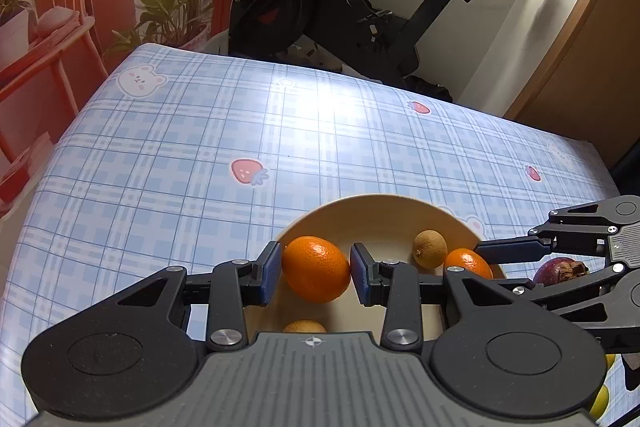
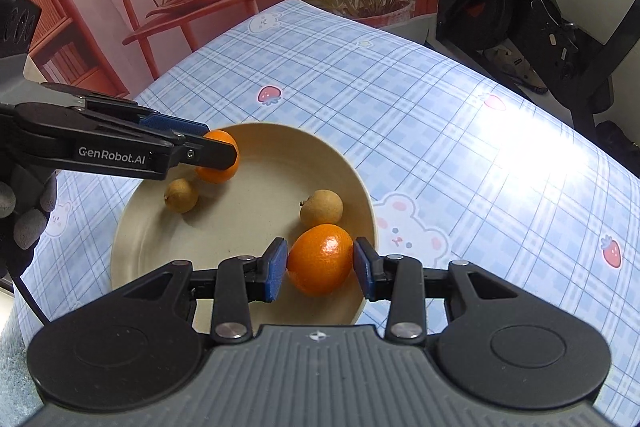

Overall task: Organize fruits
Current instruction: 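Carry both held tangerines over the beige plate, then open both grippers to drop the tangerines onto the beige plate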

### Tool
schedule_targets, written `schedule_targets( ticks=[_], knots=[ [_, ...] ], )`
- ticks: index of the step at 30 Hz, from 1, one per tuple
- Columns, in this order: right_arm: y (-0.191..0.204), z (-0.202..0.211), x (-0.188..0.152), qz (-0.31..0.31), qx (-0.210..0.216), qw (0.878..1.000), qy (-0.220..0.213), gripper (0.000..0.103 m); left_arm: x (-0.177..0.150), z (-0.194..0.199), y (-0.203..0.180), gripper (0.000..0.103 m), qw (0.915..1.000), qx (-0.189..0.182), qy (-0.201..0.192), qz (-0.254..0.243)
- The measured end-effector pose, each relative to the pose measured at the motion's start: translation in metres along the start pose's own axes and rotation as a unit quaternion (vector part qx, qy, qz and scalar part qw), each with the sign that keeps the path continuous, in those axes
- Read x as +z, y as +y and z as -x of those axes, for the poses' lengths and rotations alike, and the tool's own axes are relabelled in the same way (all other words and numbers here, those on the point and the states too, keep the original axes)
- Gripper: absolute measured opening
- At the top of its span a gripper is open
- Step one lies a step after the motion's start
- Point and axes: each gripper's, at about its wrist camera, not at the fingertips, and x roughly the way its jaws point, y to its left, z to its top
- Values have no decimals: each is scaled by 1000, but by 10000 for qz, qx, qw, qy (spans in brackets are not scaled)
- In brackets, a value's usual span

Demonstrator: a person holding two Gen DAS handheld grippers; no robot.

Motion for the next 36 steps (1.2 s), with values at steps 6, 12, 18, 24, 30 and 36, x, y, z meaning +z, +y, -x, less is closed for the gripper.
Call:
schedule_targets(
  ticks=[6, 12, 18, 24, 30, 36],
  knots=[
    [1, -4, 5, 59, -78, 9999, -62, 39, 1, -2, -2, 40, 10000, -16, 41, -46],
    [0, -2, 4, 23, -96, 9999, -139, 40, 3, -1, 1, 43, 9999, -95, 5, 38],
    [3, 9, 3, 21, -207, 9994, -272, 40, 1, 8, -2, 45, 9999, -101, -69, 53],
    [1, 34, -4, -114, -301, 9975, -622, 40, -2, 29, -9, 45, 9995, -65, -296, 48],
    [0, 77, -21, -391, -218, 9911, -1255, 40, -9, 65, -23, 45, 9980, 44, -628, 38],
    [1, 125, -50, -662, -440, 9794, -1859, 45, -20, 108, -34, 45, 9952, 155, -951, 148]
  ],
)
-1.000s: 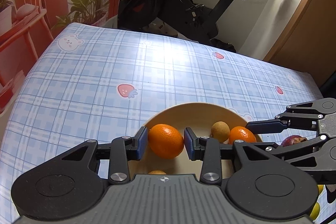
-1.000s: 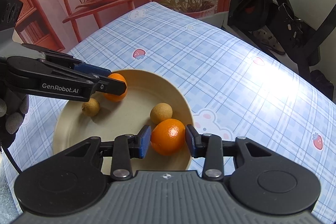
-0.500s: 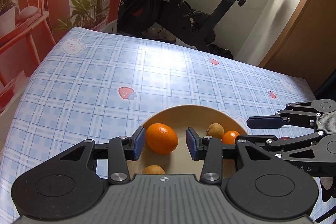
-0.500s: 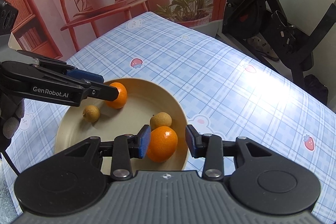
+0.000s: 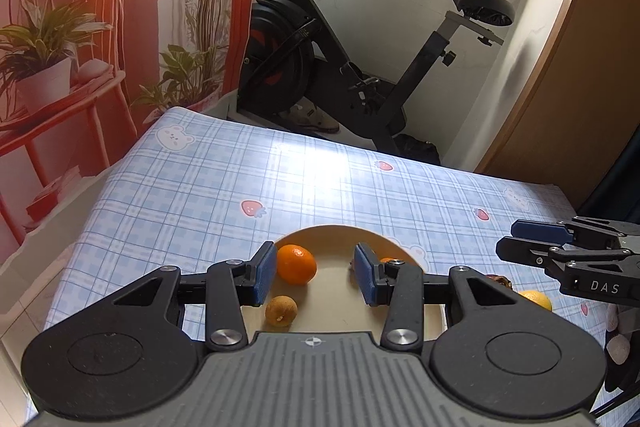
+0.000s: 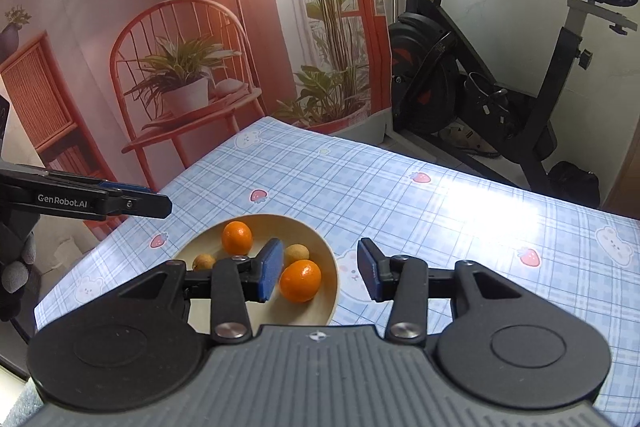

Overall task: Organize fruits
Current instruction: 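Open both grippers to drop the tangerines onto the beige plate, then move both grippers back to the fruit pile beside the plate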

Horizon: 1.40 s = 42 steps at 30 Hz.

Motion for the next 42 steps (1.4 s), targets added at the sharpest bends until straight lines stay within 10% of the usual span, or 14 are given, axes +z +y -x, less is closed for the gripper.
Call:
schedule_targets(
  ticks=[18, 26, 42],
  knots=[
    [-1, 133, -69, -701, -754, 9780, -1813, 99, -26, 118, -44, 45, 9877, 718, -1318, 443],
    [-2, 146, -97, -920, -864, 9676, -2189, 103, -56, 135, -57, 45, 9713, 1299, -1924, 525],
    [16, 113, -129, -316, -754, 9857, -1477, 103, -96, 97, -67, 45, 9855, 1123, -1259, 194]
  ],
)
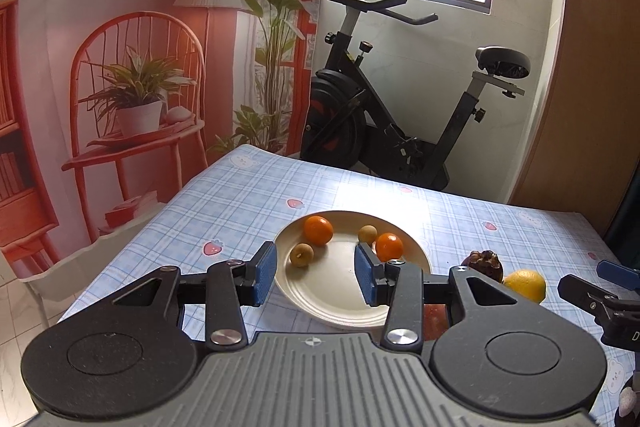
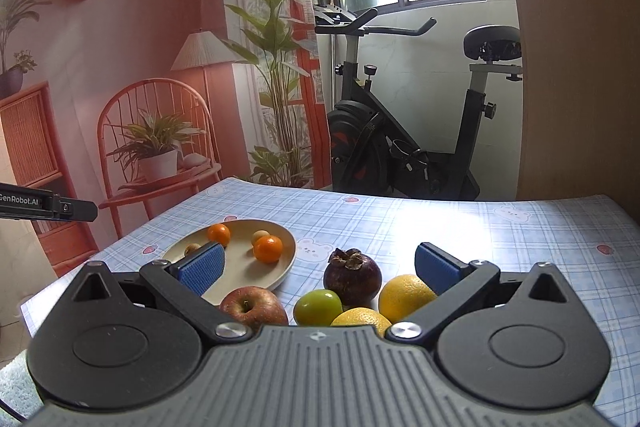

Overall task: Organize fruits
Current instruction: 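Move both grippers back to the fruit pile beside the plate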

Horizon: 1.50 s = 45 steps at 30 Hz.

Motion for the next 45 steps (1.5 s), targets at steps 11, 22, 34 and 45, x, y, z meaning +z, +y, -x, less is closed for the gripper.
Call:
schedule_targets(
  ticks=[11, 22, 34, 45],
  knots=[
    [-29, -9, -14, -470, -347, 9980, 258, 94, -15, -20, -18, 46, 9993, -176, -29, -341],
    [-11, -25, -23, -148, 29, 9978, 653, 83, -19, -33, -19, 46, 9987, -427, 136, -253],
    [26, -62, -36, 758, 367, 9870, 1368, 33, -27, -39, -14, 45, 9975, -594, 339, -190],
    [27, -70, -42, 1143, 42, 9815, 1537, 31, -28, -47, -16, 45, 9967, -630, 473, -206]
  ],
)
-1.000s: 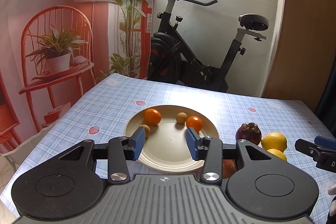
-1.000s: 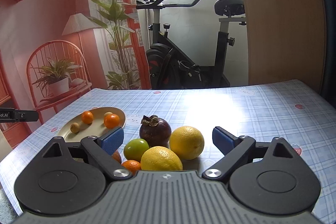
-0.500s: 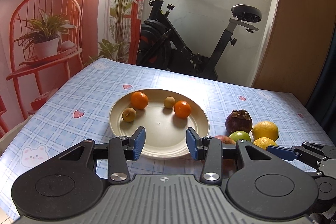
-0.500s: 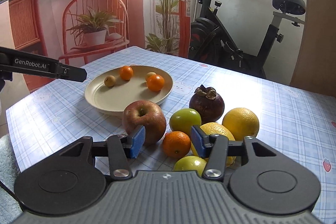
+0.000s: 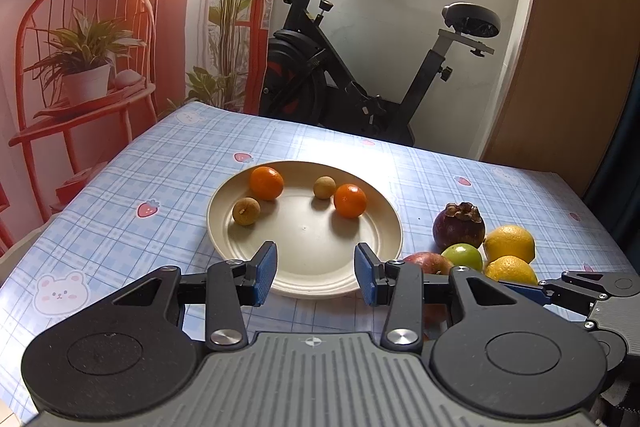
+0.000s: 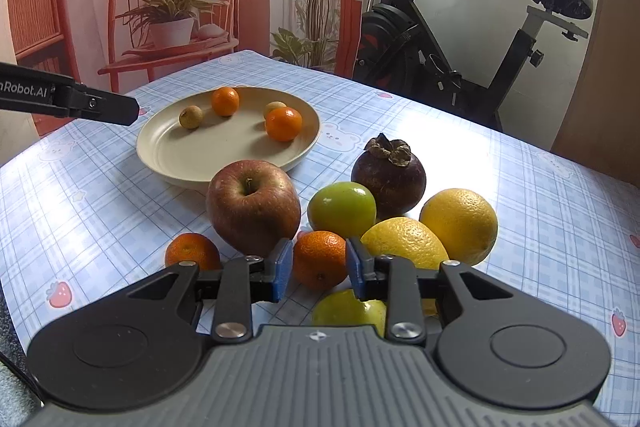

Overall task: Organize fruits
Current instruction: 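Close the right gripper on a tangerine in the pile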

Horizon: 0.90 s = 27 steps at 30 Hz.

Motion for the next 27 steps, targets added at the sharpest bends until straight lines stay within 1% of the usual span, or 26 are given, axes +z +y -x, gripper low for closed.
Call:
schedule_targets(
  ticks=[10, 13, 15, 16, 19, 24, 27],
  knots=[
    [-7, 0, -2, -54, -58, 9999, 79, 31, -6, -1, 1, 45, 10000, -36, 55, 45],
    [-5, -3, -1, -16, 2, 9999, 113, 36, -8, -1, 1, 45, 9999, -54, 78, 53],
    [-3, -6, 1, 31, 59, 9999, 137, 42, -8, -1, 3, 45, 9999, -64, 88, 76],
    [-3, -7, 1, 46, 68, 9999, 151, 43, -8, -1, 3, 45, 9999, -71, 88, 86],
    [-1, -13, 3, 105, 68, 9997, 198, 43, -7, -2, 3, 45, 9999, -91, 98, 97],
    [4, -20, 6, 325, -80, 9989, 335, 41, -7, -6, 4, 45, 9997, -91, 144, 145],
    [-1, -19, 4, 162, -4, 9994, 298, 39, -7, -5, 5, 45, 9997, -92, 148, 151]
  ],
)
